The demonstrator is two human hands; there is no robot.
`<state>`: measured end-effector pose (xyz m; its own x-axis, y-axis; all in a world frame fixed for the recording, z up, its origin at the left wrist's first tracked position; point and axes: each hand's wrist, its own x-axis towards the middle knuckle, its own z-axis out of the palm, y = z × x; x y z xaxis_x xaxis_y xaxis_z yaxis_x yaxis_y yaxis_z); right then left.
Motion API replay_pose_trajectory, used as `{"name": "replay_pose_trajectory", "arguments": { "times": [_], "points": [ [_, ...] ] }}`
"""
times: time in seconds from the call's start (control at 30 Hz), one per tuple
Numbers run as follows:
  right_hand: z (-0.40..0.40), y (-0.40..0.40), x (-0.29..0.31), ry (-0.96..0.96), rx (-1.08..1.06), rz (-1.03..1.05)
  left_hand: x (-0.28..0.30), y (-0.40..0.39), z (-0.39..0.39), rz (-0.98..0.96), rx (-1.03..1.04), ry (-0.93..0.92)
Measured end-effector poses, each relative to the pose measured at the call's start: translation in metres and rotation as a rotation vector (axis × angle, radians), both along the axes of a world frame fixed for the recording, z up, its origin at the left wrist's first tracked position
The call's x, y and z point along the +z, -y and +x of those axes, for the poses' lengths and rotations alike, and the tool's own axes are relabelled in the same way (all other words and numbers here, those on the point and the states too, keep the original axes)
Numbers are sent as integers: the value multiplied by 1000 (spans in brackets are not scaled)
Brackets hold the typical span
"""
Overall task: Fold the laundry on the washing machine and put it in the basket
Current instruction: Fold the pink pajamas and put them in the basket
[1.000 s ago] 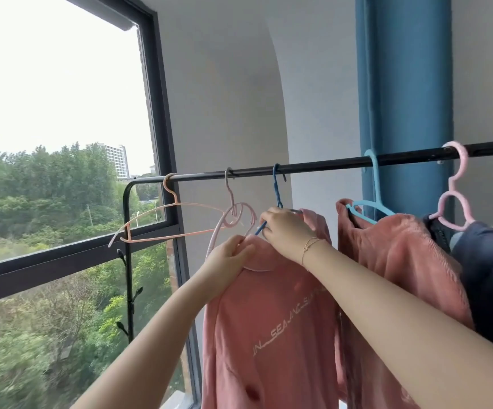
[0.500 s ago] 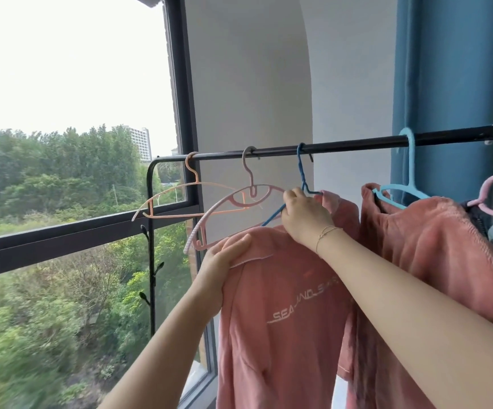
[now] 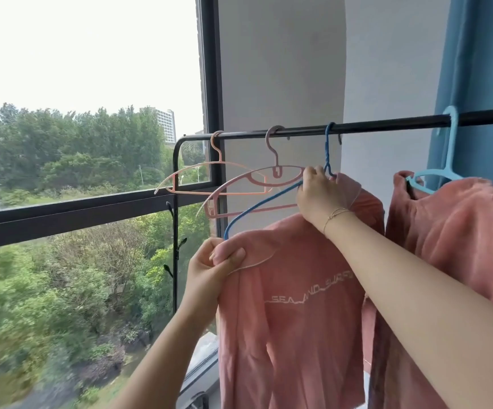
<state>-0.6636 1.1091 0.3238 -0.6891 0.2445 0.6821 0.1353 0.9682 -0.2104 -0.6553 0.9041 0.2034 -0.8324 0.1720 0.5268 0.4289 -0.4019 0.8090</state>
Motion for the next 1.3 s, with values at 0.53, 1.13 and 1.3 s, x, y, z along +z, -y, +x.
{"name": "replay_pose_trajectory", "arguments": {
  "times": [0.53,1.13,1.3],
  "points": [
    [7,0,-40,-486,391,-219,-10,-21,23,-130,22,-5],
    [77,50,-221,-118,463,-1098,-70,14,32,-184,-29,252],
    [90,89,-275,52,525,-1282,-72,66,48,-145,-41,278]
  ]
}}
